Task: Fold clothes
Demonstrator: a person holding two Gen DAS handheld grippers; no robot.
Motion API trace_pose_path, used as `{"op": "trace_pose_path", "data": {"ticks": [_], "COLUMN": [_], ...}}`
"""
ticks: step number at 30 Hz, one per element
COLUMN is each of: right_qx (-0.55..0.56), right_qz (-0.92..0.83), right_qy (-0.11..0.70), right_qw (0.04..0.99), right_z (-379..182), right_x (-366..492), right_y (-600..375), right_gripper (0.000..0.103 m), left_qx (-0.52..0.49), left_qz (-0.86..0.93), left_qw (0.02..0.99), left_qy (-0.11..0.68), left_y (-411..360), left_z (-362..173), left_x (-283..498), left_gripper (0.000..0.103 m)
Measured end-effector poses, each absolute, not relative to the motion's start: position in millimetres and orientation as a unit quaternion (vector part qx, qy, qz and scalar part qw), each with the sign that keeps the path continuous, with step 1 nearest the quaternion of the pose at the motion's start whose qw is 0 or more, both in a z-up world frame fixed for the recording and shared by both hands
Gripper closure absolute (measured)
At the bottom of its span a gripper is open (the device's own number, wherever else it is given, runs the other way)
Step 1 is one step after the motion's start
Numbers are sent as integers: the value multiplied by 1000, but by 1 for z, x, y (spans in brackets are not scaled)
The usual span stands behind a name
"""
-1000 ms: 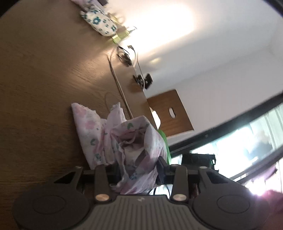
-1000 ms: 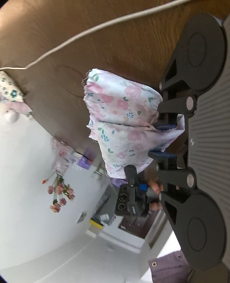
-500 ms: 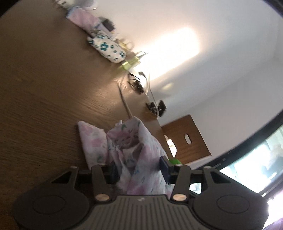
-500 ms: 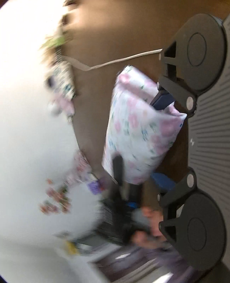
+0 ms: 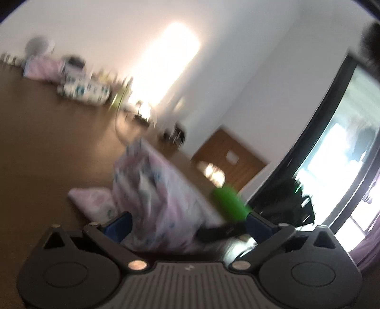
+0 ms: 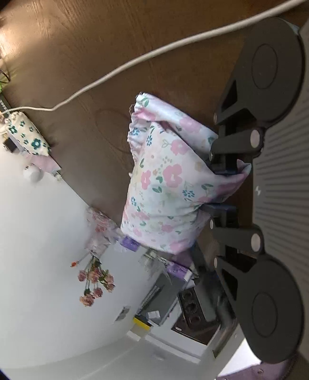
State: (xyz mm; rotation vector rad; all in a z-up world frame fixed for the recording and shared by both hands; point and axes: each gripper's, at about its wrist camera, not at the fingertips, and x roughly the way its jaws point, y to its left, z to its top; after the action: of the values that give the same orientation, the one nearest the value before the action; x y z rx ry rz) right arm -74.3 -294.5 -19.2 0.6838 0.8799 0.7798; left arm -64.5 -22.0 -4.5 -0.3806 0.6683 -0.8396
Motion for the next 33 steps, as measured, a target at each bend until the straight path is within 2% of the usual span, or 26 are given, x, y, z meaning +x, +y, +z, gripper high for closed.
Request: {"op": "trace_pose_path", "data": {"ticks": [2,4,5,7,9,11,14,15,16,17,18,21,22,24,26,27,28,33], "right_qx": [302,260,234,195,176,174,184,185,185,185,184,172,169,172,177,181,187,195], "right_qz": [366,355,346,320,283,265,271,268,264,258,252,249,249,244,232,226,219,203], "right_qy": [408,397,380,339,292,262,284,292,300,313,323,320,317,302,280,274,275,308], "right_qw": [780,806,825,863,896,912,901,899,898,895,893,898,899,905,915,917,917,909], "right_z": [-16,-6,1,12,17,17,9,6,3,-1,-4,-4,-4,3,11,14,16,14], "right_x": [-79,-89,-96,-108,-118,-121,-111,-109,-106,-102,-99,-101,-102,-107,-114,-117,-118,-120], "right_y": [-292,-289,-289,-287,-289,-290,-286,-284,-281,-278,-275,-269,-268,-272,-280,-284,-289,-288], "right_gripper": [82,78,73,60,41,36,35,38,43,56,60,59,58,50,43,37,35,34], "left_qx": [-184,-209,-227,-256,-280,-291,-291,-290,-289,-284,-276,-253,-246,-211,-188,-188,-188,-202], "left_qz": [-382,-371,-367,-357,-350,-347,-345,-345,-344,-341,-338,-328,-325,-319,-314,-312,-309,-254], "left_qw": [836,824,816,805,796,789,787,787,785,789,794,808,812,840,862,868,873,881], "left_qy": [349,374,385,398,408,414,420,423,425,425,423,419,417,385,349,338,326,343], "left_y": [-26,-22,-19,-13,-8,-5,-7,-9,-9,-8,-8,-6,-6,-10,-9,-6,-3,9], "left_z": [-10,-15,-18,-22,-25,-27,-25,-24,-24,-22,-20,-13,-10,4,19,23,26,21], "left_x": [-60,-56,-54,-53,-53,-52,-50,-49,-48,-49,-51,-55,-57,-61,-66,-68,-69,-54], "left_gripper": [50,58,62,65,65,66,66,66,66,70,71,69,65,51,24,20,16,18]}}
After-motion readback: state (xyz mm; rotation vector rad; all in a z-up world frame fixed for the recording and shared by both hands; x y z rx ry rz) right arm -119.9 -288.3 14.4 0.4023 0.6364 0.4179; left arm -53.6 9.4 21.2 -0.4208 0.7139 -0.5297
